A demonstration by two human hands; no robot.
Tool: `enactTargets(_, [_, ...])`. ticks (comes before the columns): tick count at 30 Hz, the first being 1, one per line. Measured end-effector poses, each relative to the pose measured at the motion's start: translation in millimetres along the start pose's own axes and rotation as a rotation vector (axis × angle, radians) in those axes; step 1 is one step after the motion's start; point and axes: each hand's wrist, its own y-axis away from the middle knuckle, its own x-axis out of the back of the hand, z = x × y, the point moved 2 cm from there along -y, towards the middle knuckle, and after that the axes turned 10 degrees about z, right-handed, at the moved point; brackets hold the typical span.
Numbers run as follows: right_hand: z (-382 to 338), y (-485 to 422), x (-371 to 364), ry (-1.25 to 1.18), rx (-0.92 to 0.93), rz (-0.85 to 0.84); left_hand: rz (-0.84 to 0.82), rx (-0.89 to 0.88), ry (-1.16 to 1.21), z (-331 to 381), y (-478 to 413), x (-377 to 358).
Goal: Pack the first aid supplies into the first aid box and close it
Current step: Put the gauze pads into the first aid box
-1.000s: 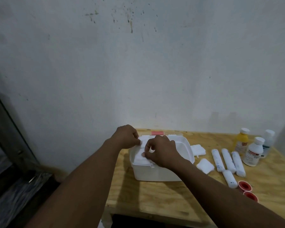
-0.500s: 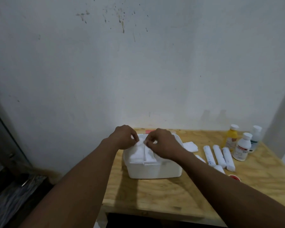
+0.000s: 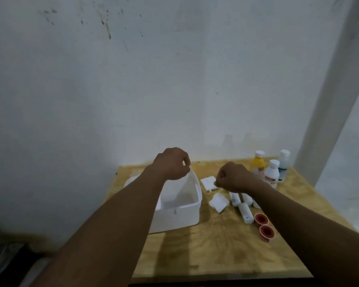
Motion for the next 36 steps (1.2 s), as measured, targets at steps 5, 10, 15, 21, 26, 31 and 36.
enactTargets(5, [20,9,-26,0.207,-0.010,-0.027,-0.156,-0.101,-0.186,43,-36,-44])
enactTargets(10, [36,11,-45,0.236,0.035,-0.050,-0.235,-0.133,-0.394,65,-55,-80])
enactTargets(15, [36,12,-45,0.237,0.071,-0.048,-0.282,-0.125,-0.497,74,-57,-101])
enactTargets(21, [28,15,-32,0.176,0.099,0.003,-0.240,-0.058,-0.394,75,-63,-103])
enactTargets(26, [25,9,-14,-0.059,0.057,0.048,-0.170,0.063,-0.100,71,-67,-69])
enactTargets(31, [8,10,21,-0.227,0.113,0.166,-0.058,0.143,0.212,59,-53,-10])
enactTargets(36, [-26,13,51,-0.388,0.078,0.260,0.000,0.229,0.419,30,-22,56])
